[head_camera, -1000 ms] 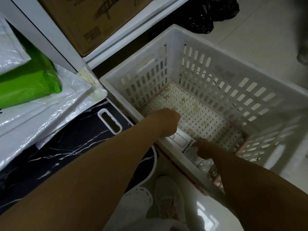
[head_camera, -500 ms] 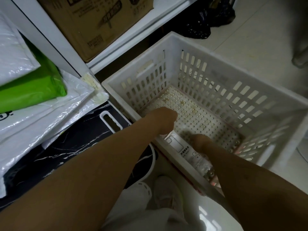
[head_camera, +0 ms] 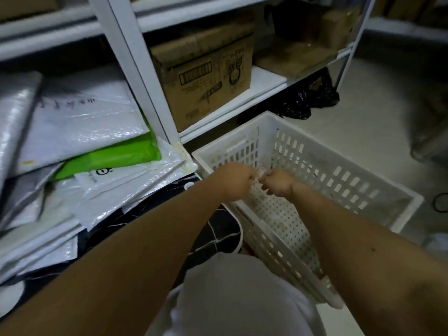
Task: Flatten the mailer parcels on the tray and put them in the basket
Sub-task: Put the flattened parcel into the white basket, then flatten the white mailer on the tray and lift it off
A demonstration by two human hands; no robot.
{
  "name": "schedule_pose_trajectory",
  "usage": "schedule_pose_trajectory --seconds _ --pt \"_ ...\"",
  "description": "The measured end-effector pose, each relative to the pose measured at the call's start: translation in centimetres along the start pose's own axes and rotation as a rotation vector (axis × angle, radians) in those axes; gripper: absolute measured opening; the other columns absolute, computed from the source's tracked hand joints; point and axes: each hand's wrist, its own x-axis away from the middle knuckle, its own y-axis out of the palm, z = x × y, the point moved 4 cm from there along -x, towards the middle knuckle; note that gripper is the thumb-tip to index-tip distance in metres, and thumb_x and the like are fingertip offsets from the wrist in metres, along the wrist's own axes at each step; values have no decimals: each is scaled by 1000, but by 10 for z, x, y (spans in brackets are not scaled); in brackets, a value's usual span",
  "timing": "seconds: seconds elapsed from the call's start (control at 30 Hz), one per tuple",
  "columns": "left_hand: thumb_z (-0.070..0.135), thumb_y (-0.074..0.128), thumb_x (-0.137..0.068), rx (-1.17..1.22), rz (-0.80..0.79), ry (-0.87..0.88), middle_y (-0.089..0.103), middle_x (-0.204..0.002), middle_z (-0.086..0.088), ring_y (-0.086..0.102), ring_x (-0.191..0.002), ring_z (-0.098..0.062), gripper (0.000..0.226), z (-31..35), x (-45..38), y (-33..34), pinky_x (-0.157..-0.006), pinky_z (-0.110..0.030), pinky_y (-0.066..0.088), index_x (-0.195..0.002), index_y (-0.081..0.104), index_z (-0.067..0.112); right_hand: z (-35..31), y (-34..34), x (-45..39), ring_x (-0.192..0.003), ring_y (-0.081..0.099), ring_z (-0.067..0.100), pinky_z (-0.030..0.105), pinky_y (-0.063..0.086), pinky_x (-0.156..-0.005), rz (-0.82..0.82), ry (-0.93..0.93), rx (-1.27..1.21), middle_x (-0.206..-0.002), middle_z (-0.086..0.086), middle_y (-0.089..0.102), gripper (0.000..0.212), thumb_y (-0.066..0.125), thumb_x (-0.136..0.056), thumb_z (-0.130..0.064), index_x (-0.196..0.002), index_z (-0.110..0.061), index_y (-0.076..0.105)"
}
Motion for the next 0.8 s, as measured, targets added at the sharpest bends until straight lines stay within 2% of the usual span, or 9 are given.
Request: schedule_pose_trajectory --seconds 0.07,0.13,0.23,0.37,0.47,0.53,0.67,0.8 --pt "20 43 -97 30 46 -37 60 -116 -8 54 -99 -21 22 -15 25 -15 -81 -29 42 -109 61 15 -30 1 14 -74 58 17 25 42 -58 -32 -31 -8 -93 7 65 18 53 -97 -26 -105 -13 62" --pt "20 45 -95 56 93 -99 63 -111 -8 54 -93 -20 20 -37 53 -27 -78 -29 42 -103 63 15 -63 11 25 -71 59 15 25 43 -60 -63 -73 9 -86 4 66 16 53 -95 -23 -99 -12 63" --pt "17 46 -95 64 164 -200 65 -108 -10 56 -100 -26 21 -74 101 -37 -81 -29 40 -102 65 12 -117 34 38 -72 61 18 31 48 -68 -129 -125 68 -84 5 69 20 55 -94 -25 -95 -8 67" --pt "19 45 -95 128 265 -392 65 -111 -8 55 -105 -27 23 -131 166 -41 -84 -29 40 -104 66 13 -185 82 56 -65 55 13 25 38 -61 -266 -191 158 -80 2 66 20 54 -96 -25 -103 -9 65" --pt "18 44 -93 158 403 -566 67 -103 -9 57 -99 -27 20 -174 212 -44 -77 -30 43 -94 63 14 -230 126 69 -61 53 13 22 34 -55 -320 -287 135 -79 3 65 15 53 -97 -19 -102 -9 61" --pt "16 42 -92 163 559 -709 67 -97 -13 59 -94 -32 19 -199 241 -46 -70 -31 39 -85 60 13 -253 155 78 -60 54 13 21 33 -54 -337 -346 96 -80 4 65 14 52 -96 -16 -102 -8 61" --pt "15 41 -94 229 833 -1070 63 -106 -19 57 -99 -37 23 -255 306 -45 -73 -34 40 -102 60 3 -293 224 96 -61 54 10 16 38 -50 -395 -430 -71 -88 7 66 12 55 -95 -16 -99 -10 65" --pt "17 49 -93 147 875 -1252 54 -116 -20 53 -106 -38 25 -296 336 -45 -79 -39 44 -112 56 3 -318 270 105 -61 56 10 13 42 -49 -432 -470 -149 -83 6 66 13 55 -95 -13 -89 -12 67"
